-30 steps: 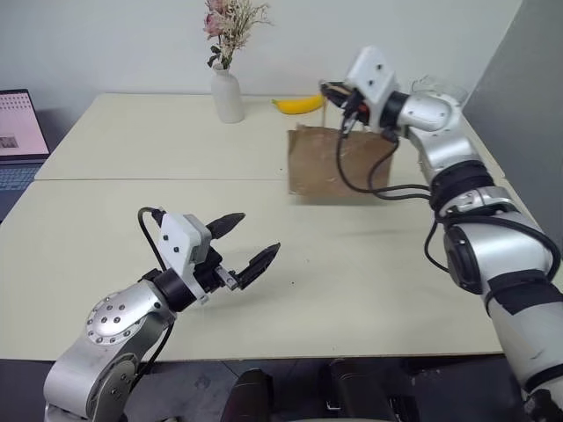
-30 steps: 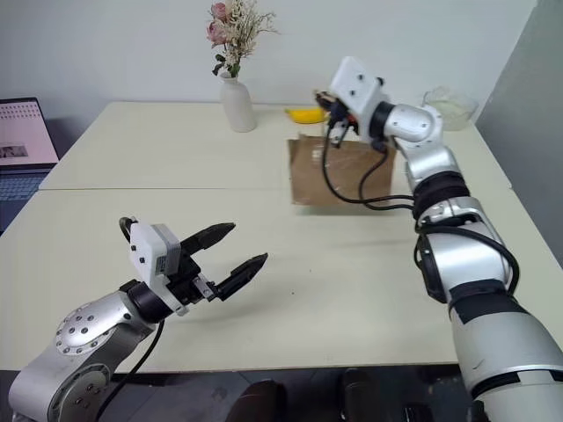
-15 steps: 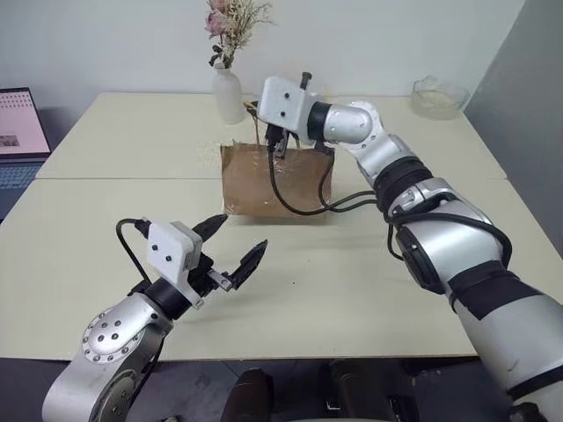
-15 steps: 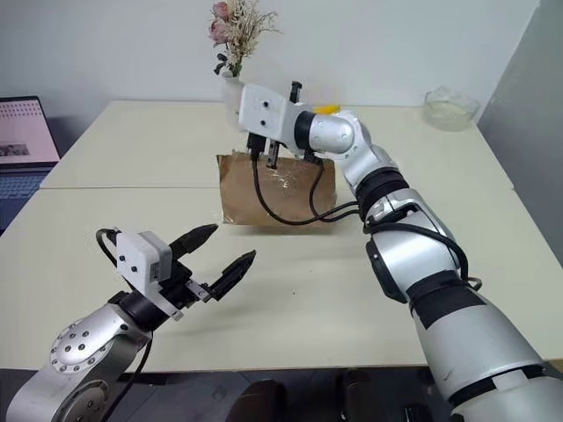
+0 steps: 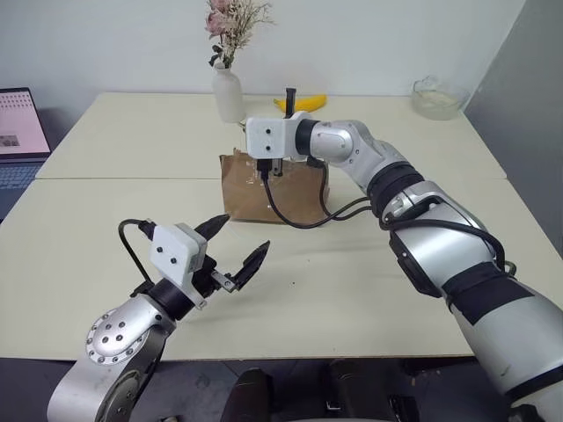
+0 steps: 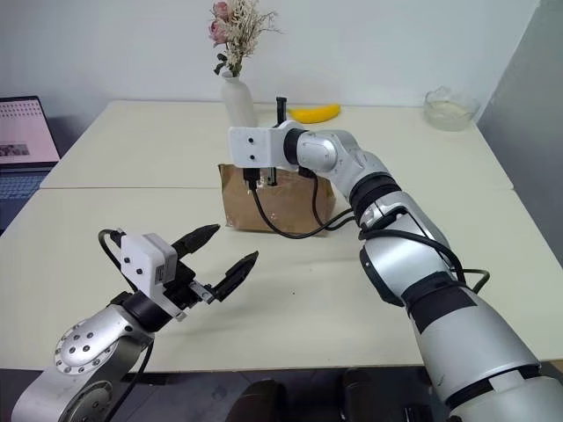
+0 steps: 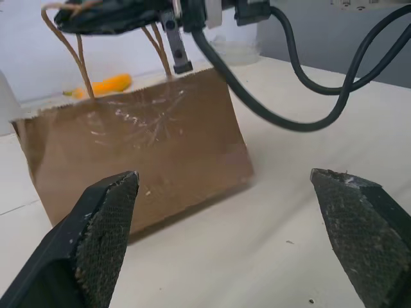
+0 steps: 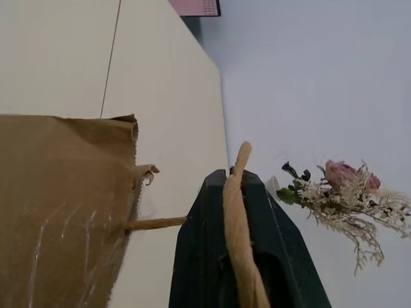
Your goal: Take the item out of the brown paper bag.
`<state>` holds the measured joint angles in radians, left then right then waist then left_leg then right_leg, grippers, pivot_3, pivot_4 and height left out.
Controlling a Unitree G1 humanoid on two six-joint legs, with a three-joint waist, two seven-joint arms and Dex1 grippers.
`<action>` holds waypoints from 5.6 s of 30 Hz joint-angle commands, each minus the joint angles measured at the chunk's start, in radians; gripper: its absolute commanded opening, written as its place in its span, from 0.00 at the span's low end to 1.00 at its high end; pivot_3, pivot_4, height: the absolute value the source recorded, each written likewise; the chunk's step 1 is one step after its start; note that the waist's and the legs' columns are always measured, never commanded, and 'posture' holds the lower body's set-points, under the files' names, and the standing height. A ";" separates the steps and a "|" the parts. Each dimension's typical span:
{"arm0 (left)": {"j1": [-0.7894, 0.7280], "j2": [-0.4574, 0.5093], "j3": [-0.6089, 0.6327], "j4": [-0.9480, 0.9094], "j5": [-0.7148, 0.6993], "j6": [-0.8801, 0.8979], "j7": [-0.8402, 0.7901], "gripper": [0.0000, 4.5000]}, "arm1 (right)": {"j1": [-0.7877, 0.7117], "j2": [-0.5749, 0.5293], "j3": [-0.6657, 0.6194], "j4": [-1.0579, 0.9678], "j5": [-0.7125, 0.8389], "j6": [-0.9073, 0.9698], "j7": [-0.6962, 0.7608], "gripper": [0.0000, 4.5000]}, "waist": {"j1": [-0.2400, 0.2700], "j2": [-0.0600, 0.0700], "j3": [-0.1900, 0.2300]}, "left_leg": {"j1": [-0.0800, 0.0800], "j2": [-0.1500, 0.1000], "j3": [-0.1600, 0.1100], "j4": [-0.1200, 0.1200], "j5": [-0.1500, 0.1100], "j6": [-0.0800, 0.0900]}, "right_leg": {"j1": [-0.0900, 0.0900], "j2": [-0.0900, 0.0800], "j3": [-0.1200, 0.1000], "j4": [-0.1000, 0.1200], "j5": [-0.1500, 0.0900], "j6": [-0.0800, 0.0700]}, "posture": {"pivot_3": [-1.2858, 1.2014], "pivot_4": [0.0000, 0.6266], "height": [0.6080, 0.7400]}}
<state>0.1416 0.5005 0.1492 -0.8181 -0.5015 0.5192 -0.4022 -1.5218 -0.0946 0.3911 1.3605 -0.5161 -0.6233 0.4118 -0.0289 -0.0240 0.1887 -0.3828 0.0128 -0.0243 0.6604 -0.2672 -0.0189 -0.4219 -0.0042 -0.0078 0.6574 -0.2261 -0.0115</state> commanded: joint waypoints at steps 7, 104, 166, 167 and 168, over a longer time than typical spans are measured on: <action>-0.032 0.001 -0.015 -0.016 0.004 -0.016 -0.007 1.00 | -0.029 -0.017 -0.041 -0.009 0.031 0.031 0.068 0.37 | 0.000 0.000 0.000 | 0.000 0.000 0.000 0.000 0.000 0.000 | 0.000 0.000 0.000 0.000 0.000 0.000 | 0.52 0.24 1.00; -1.303 0.099 -0.259 1.847 0.541 -0.637 -0.341 0.00 | 1.233 -0.449 -0.481 -2.104 0.960 1.462 0.187 0.69 | 0.005 -0.002 0.000 | -0.011 -0.002 0.002 0.000 0.000 0.000 | -0.002 0.004 -0.005 -0.011 0.001 0.006 | 0.52 0.24 1.00; -0.396 0.320 -0.389 0.653 0.528 -0.865 -0.820 0.73 | 1.373 -0.769 -0.447 -2.066 1.098 1.401 0.398 0.69 | 0.015 -0.002 0.000 | -0.004 -0.001 0.002 0.002 0.000 0.001 | 0.002 0.001 -0.003 -0.007 0.001 0.007 | 0.52 0.24 1.00; -0.404 0.309 -0.399 0.658 0.527 -0.867 -0.818 0.73 | 1.375 -0.771 -0.446 -2.067 1.098 1.400 0.398 0.69 | 0.017 -0.002 0.000 | -0.004 -0.001 0.002 0.002 0.000 0.001 | 0.002 0.001 -0.003 -0.008 0.001 0.007 | 0.52 0.24 1.00; -0.410 0.304 -0.407 0.663 0.526 -0.869 -0.819 0.73 | 1.379 -0.774 -0.445 -2.068 1.096 1.399 0.399 0.69 | 0.017 -0.002 0.000 | -0.004 -0.001 0.002 0.002 0.000 0.001 | 0.002 0.001 -0.003 -0.007 0.001 0.007 | 0.52 0.24 1.00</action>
<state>-0.2524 0.8080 -0.2486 -0.1470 0.0242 -0.3349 -1.2312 -0.1421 -0.8557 -0.0254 -0.6740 0.5721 0.7914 0.8060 -0.0116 -0.0265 0.1891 -0.3866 0.0122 -0.0218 0.6624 -0.2675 -0.0182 -0.4197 -0.0032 -0.0106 0.6500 -0.2248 -0.0044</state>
